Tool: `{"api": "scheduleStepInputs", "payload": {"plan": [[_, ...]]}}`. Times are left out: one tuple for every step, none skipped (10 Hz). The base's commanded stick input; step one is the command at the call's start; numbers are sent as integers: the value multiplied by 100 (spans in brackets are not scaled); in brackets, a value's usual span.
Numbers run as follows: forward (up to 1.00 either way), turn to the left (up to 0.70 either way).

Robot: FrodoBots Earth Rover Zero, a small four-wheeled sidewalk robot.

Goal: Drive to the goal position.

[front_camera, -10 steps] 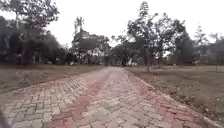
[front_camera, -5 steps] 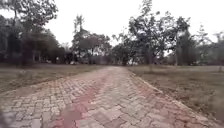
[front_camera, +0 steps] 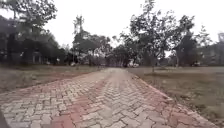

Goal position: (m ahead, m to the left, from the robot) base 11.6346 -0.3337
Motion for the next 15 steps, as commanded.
{"api": "scheduleStepInputs", "payload": {"plan": [[70,2],[70,2],[70,2],[70,2],[70,2],[70,2],[70,2],[70,2],[70,2],[70,2],[70,2],[70,2],[70,2],[70,2],[70,2]]}}
